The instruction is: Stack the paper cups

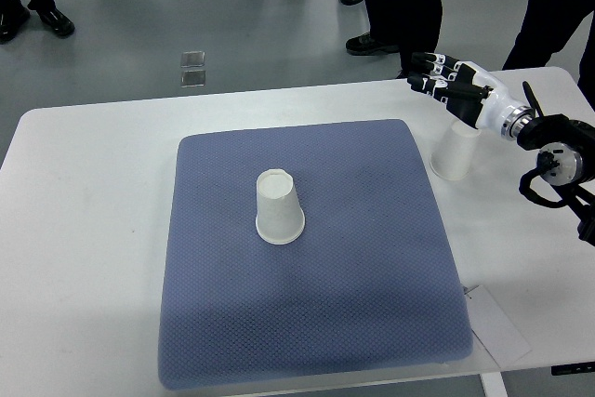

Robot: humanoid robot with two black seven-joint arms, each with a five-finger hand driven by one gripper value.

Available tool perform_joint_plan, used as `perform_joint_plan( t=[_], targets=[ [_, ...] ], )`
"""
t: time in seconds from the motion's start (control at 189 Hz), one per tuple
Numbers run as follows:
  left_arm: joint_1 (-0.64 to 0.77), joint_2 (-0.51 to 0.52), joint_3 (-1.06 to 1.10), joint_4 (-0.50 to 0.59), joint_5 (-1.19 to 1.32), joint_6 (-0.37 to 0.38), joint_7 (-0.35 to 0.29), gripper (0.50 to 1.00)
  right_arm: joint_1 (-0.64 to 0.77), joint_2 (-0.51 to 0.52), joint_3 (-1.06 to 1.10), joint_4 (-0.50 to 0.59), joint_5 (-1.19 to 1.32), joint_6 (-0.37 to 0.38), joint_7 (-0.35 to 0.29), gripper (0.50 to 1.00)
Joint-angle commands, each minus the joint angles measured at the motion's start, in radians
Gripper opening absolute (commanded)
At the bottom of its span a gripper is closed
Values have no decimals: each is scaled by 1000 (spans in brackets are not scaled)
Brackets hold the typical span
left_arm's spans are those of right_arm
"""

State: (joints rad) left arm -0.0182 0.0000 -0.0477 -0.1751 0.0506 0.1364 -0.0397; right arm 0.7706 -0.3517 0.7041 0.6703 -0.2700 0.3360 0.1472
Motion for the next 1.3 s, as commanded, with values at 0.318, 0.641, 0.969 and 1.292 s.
perform_joint_plan(
  t=[0.318, 0.641, 0.969, 1.292],
  targets=[
    [4, 0, 0, 8, -2, 0, 1, 1000, 2, 0, 3, 0, 0, 0, 0, 911],
    [7, 0, 0, 8, -2, 0, 1, 1000, 2, 7, 12, 2, 2, 0, 2, 911],
    [7, 0, 0, 6, -2, 0, 1, 1000, 10, 13, 17, 2, 3, 3, 2, 911],
    [7, 0, 0, 8, -2, 0, 1, 1000, 13, -4, 8, 2, 2, 3, 2, 911]
  ],
)
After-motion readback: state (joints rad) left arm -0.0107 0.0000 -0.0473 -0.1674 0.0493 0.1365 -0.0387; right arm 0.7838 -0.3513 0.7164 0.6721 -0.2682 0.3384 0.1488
